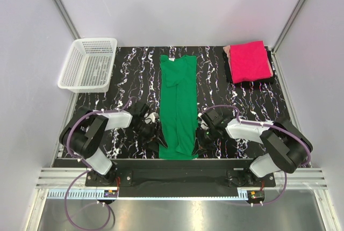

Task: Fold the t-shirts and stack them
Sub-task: Fold the tshirt

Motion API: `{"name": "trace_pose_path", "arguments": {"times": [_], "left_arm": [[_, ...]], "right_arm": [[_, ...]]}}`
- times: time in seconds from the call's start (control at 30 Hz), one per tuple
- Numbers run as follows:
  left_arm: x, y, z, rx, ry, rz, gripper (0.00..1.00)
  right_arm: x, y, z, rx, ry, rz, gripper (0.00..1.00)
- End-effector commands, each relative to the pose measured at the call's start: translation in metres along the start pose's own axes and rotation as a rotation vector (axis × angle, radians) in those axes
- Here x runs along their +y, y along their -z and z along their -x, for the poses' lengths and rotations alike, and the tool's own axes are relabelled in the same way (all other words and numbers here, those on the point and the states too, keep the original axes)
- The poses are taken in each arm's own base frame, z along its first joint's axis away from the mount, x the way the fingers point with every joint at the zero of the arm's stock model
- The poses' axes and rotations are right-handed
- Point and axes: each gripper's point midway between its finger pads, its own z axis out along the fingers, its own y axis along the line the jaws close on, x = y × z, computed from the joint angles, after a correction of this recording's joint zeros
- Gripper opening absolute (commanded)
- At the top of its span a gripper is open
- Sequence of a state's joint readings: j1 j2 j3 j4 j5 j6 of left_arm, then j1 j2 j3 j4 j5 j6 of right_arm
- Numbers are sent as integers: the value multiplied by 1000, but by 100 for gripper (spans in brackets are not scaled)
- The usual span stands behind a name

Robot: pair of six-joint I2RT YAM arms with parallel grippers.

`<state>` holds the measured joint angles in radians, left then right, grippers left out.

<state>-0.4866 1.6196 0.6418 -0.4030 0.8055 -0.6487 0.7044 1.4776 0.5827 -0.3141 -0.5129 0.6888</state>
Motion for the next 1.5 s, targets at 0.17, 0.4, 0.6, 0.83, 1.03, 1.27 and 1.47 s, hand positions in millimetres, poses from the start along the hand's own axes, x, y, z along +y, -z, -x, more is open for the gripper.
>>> {"name": "trace_pose_path", "arguments": {"times": [0.17,0.4,0.6,0.83,1.03,1.27,1.47], "left_arm": [[48,0,34,-120,-20,216,59],[51,-2,19,-90,-7,191,58],[44,-8,9,-77,-26,169,55],[30,-17,9,-68,-52,156,54],[25,-19,14,-69,-60,150,36],[32,-20,8,-56,-46,163,2],[35,-20,5,-53,-45,165,0]], "right_arm": [[-23,-1,-1,-26,7,-97,25],[-25,-2,-1,-25,11,-104,25],[-24,-3,2,-26,15,-107,25],[-21,-3,4,-27,13,-102,25],[-22,-2,4,-37,2,-104,23],[-25,-3,1,-27,-4,-110,0],[-22,-2,2,-25,-2,-99,0]]}}
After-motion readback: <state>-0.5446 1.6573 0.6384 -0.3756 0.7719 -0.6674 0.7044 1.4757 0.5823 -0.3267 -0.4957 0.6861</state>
